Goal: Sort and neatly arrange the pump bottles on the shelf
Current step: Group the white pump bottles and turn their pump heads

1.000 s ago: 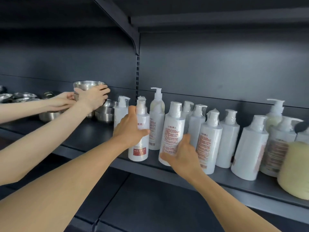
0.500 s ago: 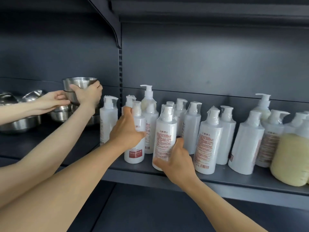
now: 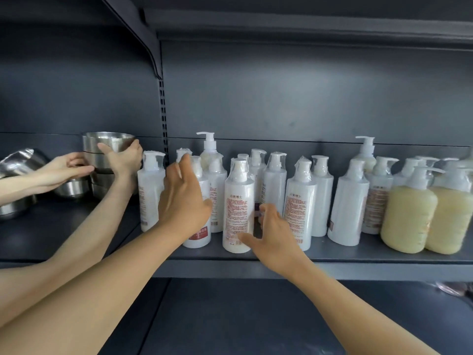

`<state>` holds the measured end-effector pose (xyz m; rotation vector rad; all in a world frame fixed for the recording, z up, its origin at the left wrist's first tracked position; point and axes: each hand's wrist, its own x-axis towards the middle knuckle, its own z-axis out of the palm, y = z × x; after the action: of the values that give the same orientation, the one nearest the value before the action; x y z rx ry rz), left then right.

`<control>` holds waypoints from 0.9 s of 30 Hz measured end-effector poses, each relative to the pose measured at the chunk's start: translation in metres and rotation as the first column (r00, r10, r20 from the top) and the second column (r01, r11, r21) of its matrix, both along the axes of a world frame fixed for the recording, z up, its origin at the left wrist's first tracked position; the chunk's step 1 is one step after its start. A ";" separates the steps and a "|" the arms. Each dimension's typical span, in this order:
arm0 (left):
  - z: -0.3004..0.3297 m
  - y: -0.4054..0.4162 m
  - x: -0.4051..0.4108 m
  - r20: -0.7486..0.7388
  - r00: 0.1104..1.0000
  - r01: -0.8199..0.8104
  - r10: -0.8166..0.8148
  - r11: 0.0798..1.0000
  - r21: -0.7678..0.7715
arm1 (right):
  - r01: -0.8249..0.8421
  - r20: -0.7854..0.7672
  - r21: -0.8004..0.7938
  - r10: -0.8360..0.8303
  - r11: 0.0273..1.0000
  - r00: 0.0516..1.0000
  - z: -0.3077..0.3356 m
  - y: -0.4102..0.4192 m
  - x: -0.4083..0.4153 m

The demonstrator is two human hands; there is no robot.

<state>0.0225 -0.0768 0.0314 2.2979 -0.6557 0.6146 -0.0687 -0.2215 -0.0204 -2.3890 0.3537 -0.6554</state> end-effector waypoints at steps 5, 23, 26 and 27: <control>0.011 -0.015 -0.027 0.305 0.951 0.027 -0.051 0.996 0.082 | 0.093 0.127 -0.026 -0.089 0.995 0.988 0.017 -0.006 -0.030; -0.001 -0.062 -0.023 -0.032 0.999 0.008 -0.008 1.000 0.000 | 0.297 0.125 0.036 -0.299 0.954 0.946 0.016 -0.054 -0.057; 0.002 -0.065 -0.021 -0.071 0.997 -0.019 0.021 0.999 0.029 | 0.255 0.050 0.064 -0.258 0.965 0.965 0.010 -0.067 -0.050; 0.004 -0.066 -0.021 -0.092 0.995 -0.022 0.025 0.999 0.038 | 0.236 0.032 0.075 -0.239 0.969 0.971 0.008 -0.071 -0.048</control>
<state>0.0018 -0.1428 0.0352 2.3564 -0.6018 0.5076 -0.1163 -0.2924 -0.0127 -2.2818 0.6423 -0.7839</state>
